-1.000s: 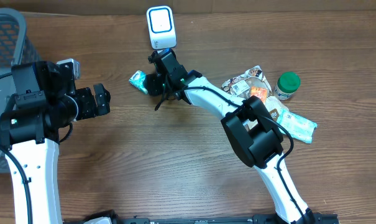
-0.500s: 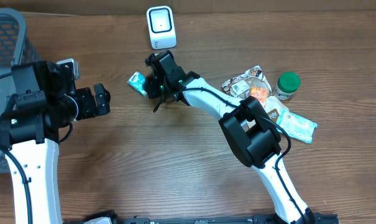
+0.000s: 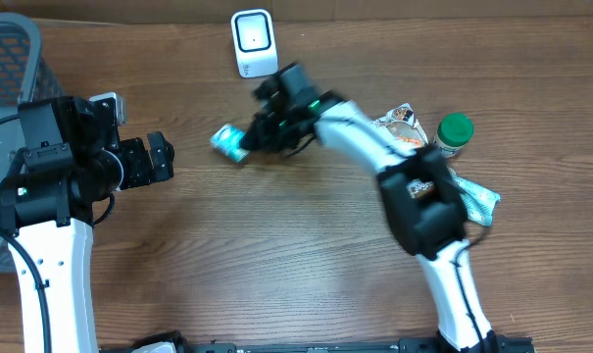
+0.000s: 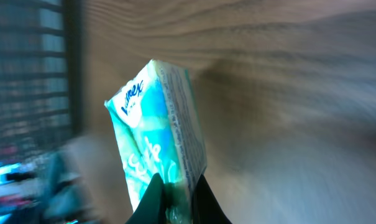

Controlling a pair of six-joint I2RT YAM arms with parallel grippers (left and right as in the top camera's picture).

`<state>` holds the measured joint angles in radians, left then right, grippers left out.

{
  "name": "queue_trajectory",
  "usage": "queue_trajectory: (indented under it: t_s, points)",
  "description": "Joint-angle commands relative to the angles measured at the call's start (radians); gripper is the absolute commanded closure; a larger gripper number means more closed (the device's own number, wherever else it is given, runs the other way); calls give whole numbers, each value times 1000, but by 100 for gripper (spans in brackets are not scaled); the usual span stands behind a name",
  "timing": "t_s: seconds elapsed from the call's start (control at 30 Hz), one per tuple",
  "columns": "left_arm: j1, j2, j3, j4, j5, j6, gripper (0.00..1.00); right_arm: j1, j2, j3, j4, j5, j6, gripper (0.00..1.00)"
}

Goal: Scan the item barcode
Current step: 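Lift the mint pack and raise it toward the scanner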

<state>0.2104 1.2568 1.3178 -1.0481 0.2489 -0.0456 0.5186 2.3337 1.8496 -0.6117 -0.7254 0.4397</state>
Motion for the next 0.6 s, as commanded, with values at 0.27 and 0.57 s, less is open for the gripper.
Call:
queue_trajectory:
  t_s: [0.27,0.57]
  points:
    - [5,0,13,1,-5,8,0,-302,-226,20,-377,-588,85,96]
    - [5,0,13,1,-5,8,0,-357,-226,20,-426,-661,84,96]
